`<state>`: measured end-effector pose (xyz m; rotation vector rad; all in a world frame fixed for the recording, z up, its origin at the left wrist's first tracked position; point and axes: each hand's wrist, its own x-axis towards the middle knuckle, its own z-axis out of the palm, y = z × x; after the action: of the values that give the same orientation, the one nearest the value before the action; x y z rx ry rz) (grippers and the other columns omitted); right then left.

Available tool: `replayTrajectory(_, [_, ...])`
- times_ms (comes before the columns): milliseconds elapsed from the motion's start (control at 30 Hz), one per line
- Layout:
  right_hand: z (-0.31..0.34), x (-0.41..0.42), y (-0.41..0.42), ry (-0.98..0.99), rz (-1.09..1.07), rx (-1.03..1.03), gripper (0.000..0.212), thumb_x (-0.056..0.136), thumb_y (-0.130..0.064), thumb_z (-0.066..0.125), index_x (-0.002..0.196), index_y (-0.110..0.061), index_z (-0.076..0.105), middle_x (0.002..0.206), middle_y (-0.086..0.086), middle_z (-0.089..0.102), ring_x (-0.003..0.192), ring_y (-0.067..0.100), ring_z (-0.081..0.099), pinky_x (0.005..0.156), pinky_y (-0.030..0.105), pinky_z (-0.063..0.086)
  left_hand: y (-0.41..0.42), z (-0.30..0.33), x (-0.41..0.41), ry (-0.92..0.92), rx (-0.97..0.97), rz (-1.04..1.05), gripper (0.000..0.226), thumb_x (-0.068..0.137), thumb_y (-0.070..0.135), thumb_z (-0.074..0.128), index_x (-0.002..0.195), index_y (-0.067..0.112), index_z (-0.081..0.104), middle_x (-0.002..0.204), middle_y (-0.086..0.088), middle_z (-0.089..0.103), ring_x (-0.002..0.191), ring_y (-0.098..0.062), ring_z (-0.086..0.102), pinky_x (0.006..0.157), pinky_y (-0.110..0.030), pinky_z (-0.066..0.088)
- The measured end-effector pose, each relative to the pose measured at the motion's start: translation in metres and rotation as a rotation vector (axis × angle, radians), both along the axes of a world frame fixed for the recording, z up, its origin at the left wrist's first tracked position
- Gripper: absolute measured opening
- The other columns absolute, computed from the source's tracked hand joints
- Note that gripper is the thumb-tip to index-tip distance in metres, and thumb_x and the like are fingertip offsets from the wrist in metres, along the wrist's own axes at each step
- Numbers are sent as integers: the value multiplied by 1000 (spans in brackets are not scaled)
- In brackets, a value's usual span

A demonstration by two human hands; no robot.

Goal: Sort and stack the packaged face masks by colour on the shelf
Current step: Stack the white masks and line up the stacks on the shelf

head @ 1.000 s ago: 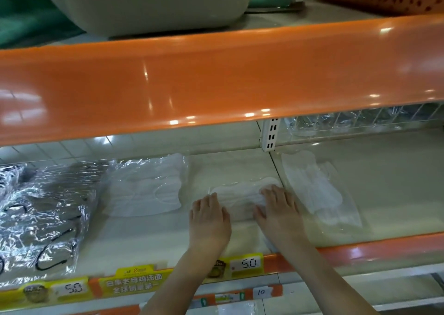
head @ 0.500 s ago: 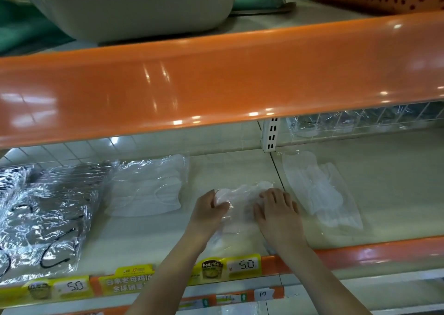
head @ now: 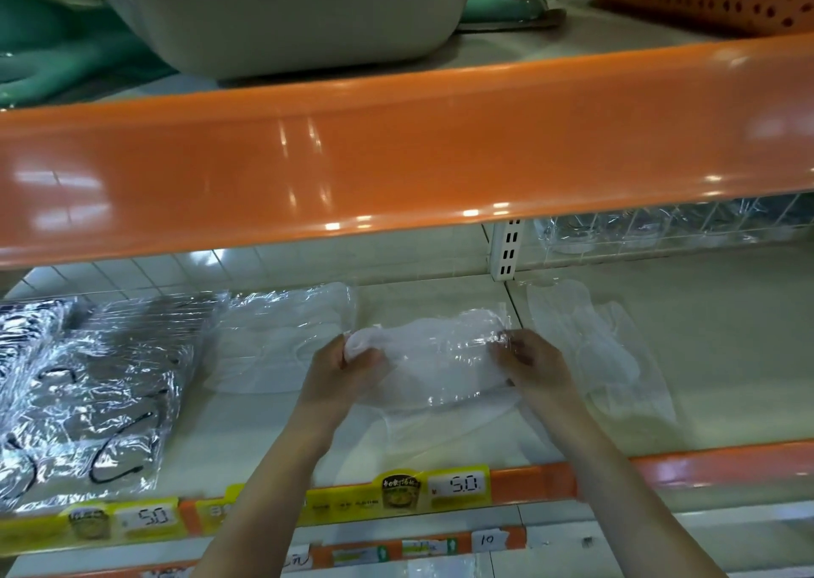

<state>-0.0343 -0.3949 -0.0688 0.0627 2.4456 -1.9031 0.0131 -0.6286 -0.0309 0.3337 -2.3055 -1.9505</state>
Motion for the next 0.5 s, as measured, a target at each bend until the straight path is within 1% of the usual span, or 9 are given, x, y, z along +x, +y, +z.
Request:
replayTrajectory(33, [6,0,-3,-18,42,-5,2,89,-23,66,91,-23,65,76,-8,67,66,12,60,67,33,47,-6,-4,0,0,-23,35,54,50,45,65,87,6,66,76,1,65,70,-11,57,62,-26,45])
replayTrajectory(100, [18,0,-11,-42,89,-30,2,90,-15,63,90,-16,65,76,-1,65,54,9,54,57,24,45,-16,-9,1,0,-77,96,58,51,45,61,81,-3,55,72,-5,53,68,-14,49,59,-30,39])
replayTrajectory(167, [27,0,-22,-70,124,-40,2,91,-10,62,93,-9,63,80,4,63,46,6,51,52,17,44,-28,-14,4,-5,-107,164,34,61,34,63,73,6,47,67,-5,46,59,-11,42,53,-23,35])
replayTrajectory(200, [30,-1,-30,-81,146,-28,1,91,-10,62,92,-10,63,81,3,63,45,5,52,53,18,46,-35,-16,6,-15,-96,212,19,67,23,64,75,12,50,67,-2,49,56,-9,44,48,-18,36])
replayTrajectory(233, [32,-1,-37,-90,165,-5,3,92,-10,62,90,-12,62,81,3,63,44,4,54,55,19,47,-43,-18,7,-15,-90,265,13,70,14,62,81,16,55,69,-2,54,58,-11,49,46,-14,37])
replayTrajectory(267, [32,-1,-45,-96,180,20,6,91,-9,62,87,-14,61,80,2,63,44,5,55,55,21,48,-51,-22,7,-9,-93,328,20,72,6,61,89,17,59,74,-3,59,64,-17,55,48,-13,40])
replayTrajectory(333, [31,2,-63,-115,199,30,9,91,-5,60,85,-12,59,78,2,61,45,4,58,57,24,53,-69,-30,8,-3,-144,437,33,80,-10,56,107,9,60,87,-9,62,83,-32,61,64,-22,44])
replayTrajectory(400, [28,5,-81,-128,212,34,9,91,-2,59,87,-10,57,79,4,60,48,5,60,62,28,56,-82,-34,13,-2,-257,504,38,83,-14,51,118,2,56,104,-15,61,95,-33,60,77,-30,42])
replayTrajectory(500, [25,12,-106,-128,236,48,10,89,-1,57,90,-10,56,88,9,61,51,12,63,59,27,55,-90,-33,25,21,-410,517,44,85,-9,53,127,4,50,122,-13,51,109,-28,52,85,-34,41])
